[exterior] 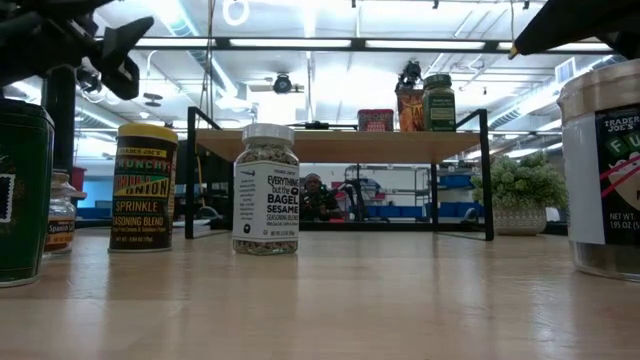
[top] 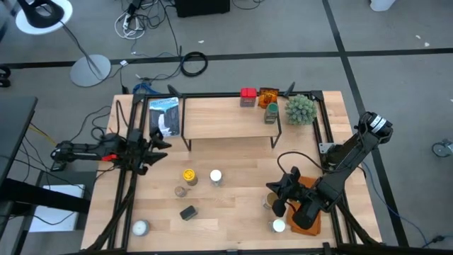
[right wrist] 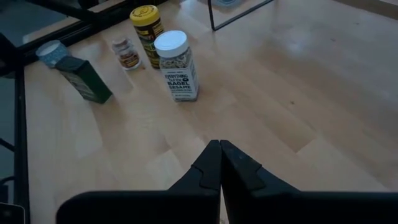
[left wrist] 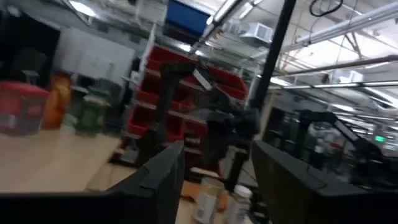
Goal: Shelf spices
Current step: Put the yellow seasoning bottle on the shelf
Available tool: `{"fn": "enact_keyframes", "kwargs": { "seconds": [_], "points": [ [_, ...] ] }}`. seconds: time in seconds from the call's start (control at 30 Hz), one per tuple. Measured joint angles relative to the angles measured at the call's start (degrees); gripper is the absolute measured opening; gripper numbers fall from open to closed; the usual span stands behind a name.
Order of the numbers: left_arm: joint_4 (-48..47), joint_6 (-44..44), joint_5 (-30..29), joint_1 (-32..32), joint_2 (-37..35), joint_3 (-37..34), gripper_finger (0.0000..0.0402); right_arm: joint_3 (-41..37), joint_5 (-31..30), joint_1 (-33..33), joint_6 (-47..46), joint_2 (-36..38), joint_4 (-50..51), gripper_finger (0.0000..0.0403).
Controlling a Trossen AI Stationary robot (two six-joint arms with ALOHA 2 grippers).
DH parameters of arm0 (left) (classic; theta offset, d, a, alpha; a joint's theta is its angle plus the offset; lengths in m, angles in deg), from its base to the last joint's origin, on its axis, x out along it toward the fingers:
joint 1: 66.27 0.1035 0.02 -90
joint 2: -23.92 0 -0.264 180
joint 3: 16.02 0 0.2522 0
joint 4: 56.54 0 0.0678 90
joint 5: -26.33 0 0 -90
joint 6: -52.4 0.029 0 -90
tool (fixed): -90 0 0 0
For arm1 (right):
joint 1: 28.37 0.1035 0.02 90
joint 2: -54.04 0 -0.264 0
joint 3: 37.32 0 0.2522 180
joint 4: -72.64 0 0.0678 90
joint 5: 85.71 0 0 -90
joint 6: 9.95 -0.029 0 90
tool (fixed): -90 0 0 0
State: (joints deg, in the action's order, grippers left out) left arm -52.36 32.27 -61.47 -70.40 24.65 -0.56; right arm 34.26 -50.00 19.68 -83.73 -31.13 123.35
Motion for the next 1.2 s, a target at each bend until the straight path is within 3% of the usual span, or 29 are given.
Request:
{"fn": "enact_keyframes", "kwargs": {
  "seconds": [0.3, 0.6, 0.83, 1.0, 1.2],
  "points": [
    [-11.69, -2.72, -6.19, -5.48, 8.47, 4.72, 0.0193, 0.0, 0.35, 0.01, 0.35, -0.02, -0.53, 0.0002],
    [-22.17, -3.2, -12.06, -13.9, 27.13, 17.25, 0.0193, 0.0, 0.45, -0.01, 0.48, -0.02, -0.48, 0.0001],
    [-36.37, -7.02, -17.71, -20.29, 42.97, 29.27, 0.0193, 0.02, 0.45, 0.01, 1.07, -0.02, -0.48, 0.0004],
    [-45.76, -11.29, -19.57, -22.25, 51.75, 36.0, 0.0192, 0.02, 0.46, 0.01, 2.03, -0.02, -0.46, 0.0002],
    [-49.77, -10.36, -18.55, -22.24, 59.57, 41.08, 0.0192, 0.02, 0.55, -0.01, 2.01, -0.02, -0.46, 0.0005]
  ]
}}
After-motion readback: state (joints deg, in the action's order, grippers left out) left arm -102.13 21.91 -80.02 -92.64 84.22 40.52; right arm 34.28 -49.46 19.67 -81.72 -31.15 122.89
